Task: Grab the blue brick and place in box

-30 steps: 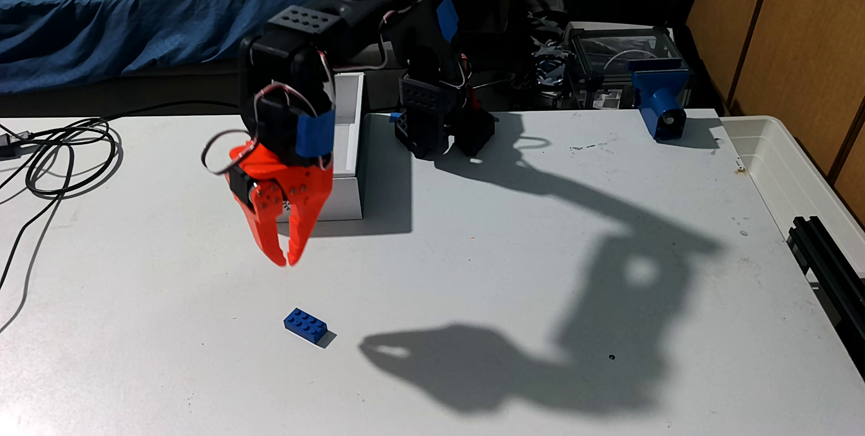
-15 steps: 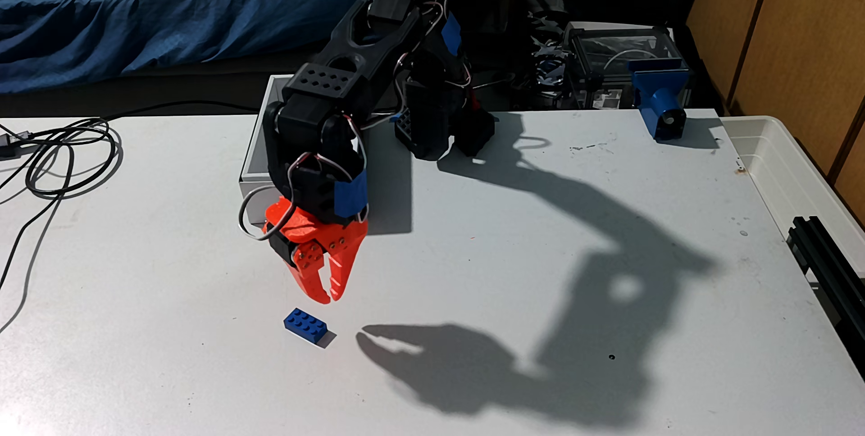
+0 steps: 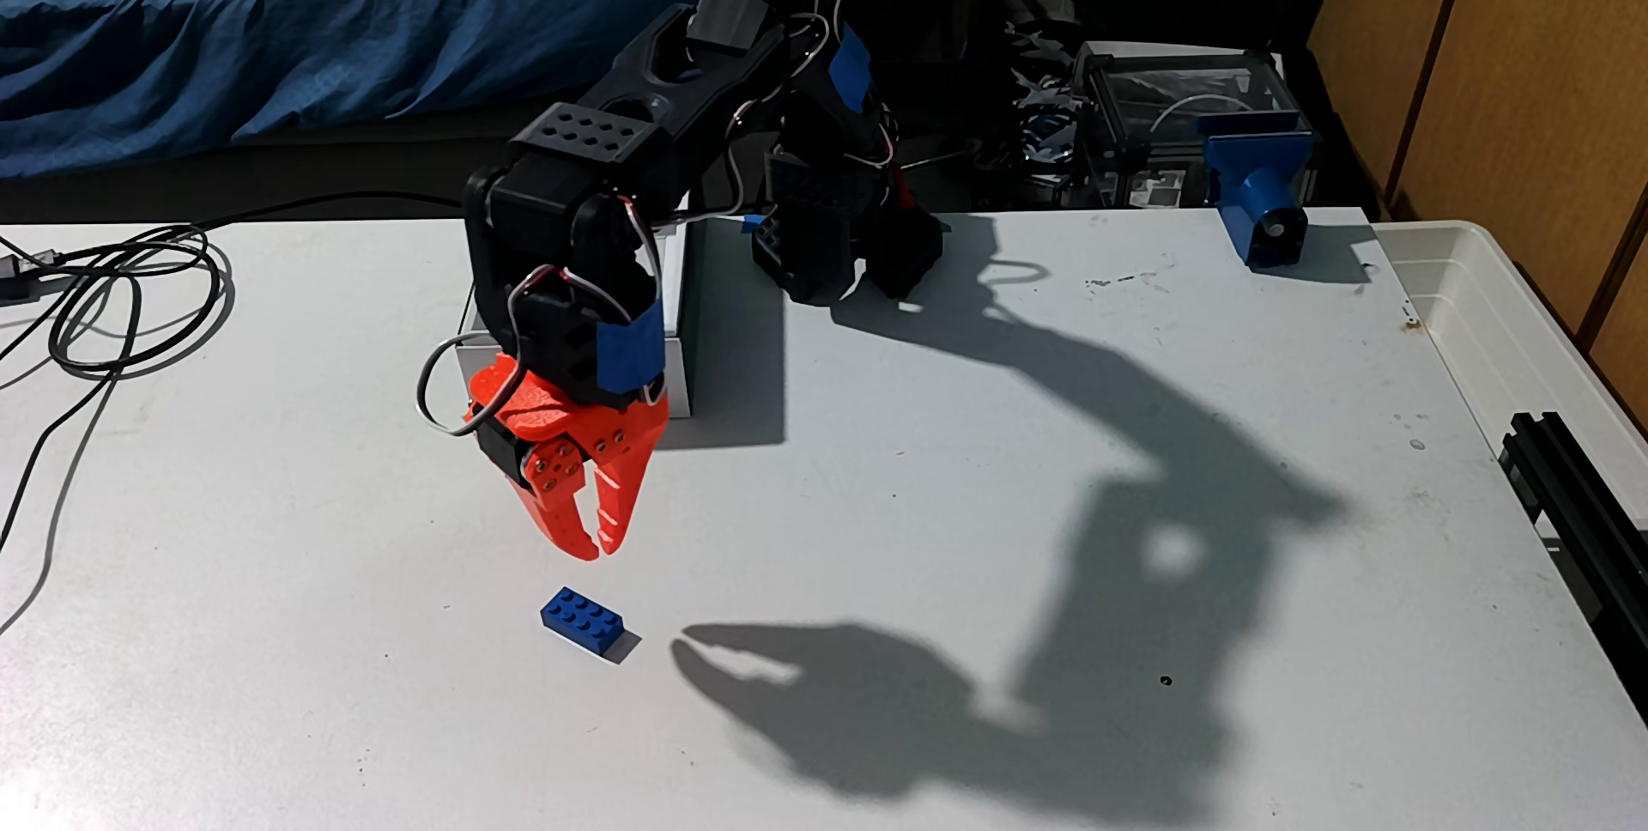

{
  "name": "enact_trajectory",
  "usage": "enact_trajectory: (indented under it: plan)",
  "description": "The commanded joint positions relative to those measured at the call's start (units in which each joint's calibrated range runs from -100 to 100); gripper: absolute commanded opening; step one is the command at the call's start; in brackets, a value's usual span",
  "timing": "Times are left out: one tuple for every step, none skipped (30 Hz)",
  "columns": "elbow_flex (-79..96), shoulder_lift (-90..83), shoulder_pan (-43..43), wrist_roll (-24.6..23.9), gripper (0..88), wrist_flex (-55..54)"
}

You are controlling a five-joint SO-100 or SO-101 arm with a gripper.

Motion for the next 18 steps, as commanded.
enact_trajectory:
  plan:
    - [-2.26,-0.17,0.64,1.13,2.4,0.32]
    - [-2.26,-0.17,0.71,1.5,2.4,0.32]
    - [-2.26,-0.17,0.93,1.87,2.6,0.32]
    - [-2.26,-0.17,1.3,2.19,3.2,0.32]
    - [-2.26,-0.17,1.45,2.4,4.7,0.32]
    - [-2.26,-0.17,1.6,2.5,6.6,0.32]
    - [-2.26,-0.17,1.68,2.5,8.8,0.32]
    - [-2.17,-0.17,1.75,2.5,11.0,0.32]
    - [-2.08,-0.17,1.75,2.5,12.9,0.32]
    - [-2.08,-0.09,1.82,2.5,14.5,0.32]
    - [-2.08,-0.09,1.82,2.5,15.7,0.32]
    - [-2.08,-0.09,1.9,2.5,16.7,0.32]
    - [-1.99,0.0,1.9,2.5,17.6,0.32]
    - [-1.9,0.0,1.9,2.56,18.5,0.32]
    - [-1.81,0.0,1.9,2.82,19.4,0.23]
    - [-1.73,0.0,1.9,3.4,20.3,0.06]
    - [-1.64,0.17,1.9,3.98,21.4,-0.28]
    - [-1.73,0.51,1.9,4.5,22.2,-0.37]
